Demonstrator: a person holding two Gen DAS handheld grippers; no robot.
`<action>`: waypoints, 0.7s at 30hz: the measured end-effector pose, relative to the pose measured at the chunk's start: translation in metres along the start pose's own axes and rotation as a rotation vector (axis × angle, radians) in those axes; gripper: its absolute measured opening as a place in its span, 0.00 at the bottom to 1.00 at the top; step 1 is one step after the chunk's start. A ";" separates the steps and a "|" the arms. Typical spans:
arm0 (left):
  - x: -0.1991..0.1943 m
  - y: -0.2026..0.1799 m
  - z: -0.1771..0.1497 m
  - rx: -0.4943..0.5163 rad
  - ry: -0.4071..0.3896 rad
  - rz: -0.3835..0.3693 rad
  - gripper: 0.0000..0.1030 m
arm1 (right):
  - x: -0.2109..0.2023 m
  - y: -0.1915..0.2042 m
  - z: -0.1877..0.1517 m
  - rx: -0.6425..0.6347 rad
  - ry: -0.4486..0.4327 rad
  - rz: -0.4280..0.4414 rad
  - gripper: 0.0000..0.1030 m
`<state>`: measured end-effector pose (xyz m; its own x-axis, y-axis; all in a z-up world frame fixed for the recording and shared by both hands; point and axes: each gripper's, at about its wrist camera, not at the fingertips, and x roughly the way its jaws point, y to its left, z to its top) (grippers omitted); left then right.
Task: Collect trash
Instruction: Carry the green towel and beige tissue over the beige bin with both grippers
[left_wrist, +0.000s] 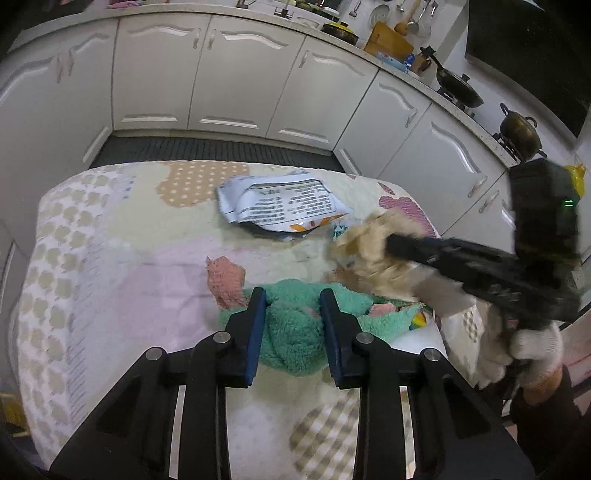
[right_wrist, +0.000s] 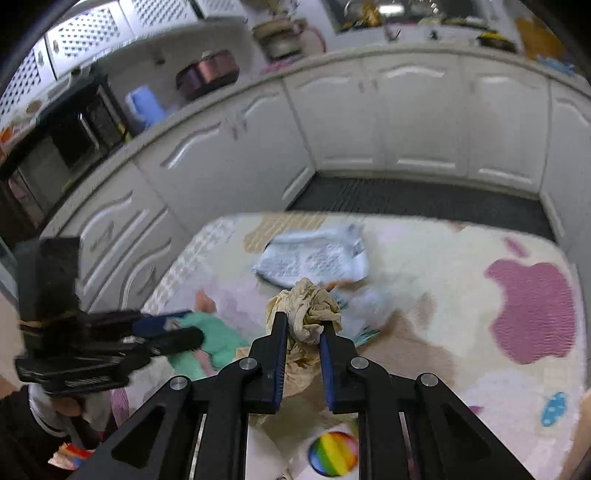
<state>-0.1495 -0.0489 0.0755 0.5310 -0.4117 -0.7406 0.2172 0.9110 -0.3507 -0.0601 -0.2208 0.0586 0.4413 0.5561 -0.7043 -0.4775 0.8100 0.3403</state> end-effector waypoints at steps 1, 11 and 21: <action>-0.003 0.001 -0.002 0.000 -0.001 0.005 0.26 | 0.009 0.002 -0.001 -0.012 0.020 -0.024 0.15; -0.011 -0.004 -0.014 0.000 -0.007 -0.004 0.26 | -0.009 -0.024 -0.003 -0.003 -0.030 -0.301 0.15; -0.025 -0.032 -0.006 0.041 -0.047 -0.023 0.26 | -0.054 -0.036 -0.021 0.066 -0.095 -0.251 0.15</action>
<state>-0.1742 -0.0676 0.1020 0.5629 -0.4322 -0.7045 0.2632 0.9018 -0.3429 -0.0826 -0.2842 0.0713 0.6103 0.3486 -0.7114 -0.2951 0.9334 0.2042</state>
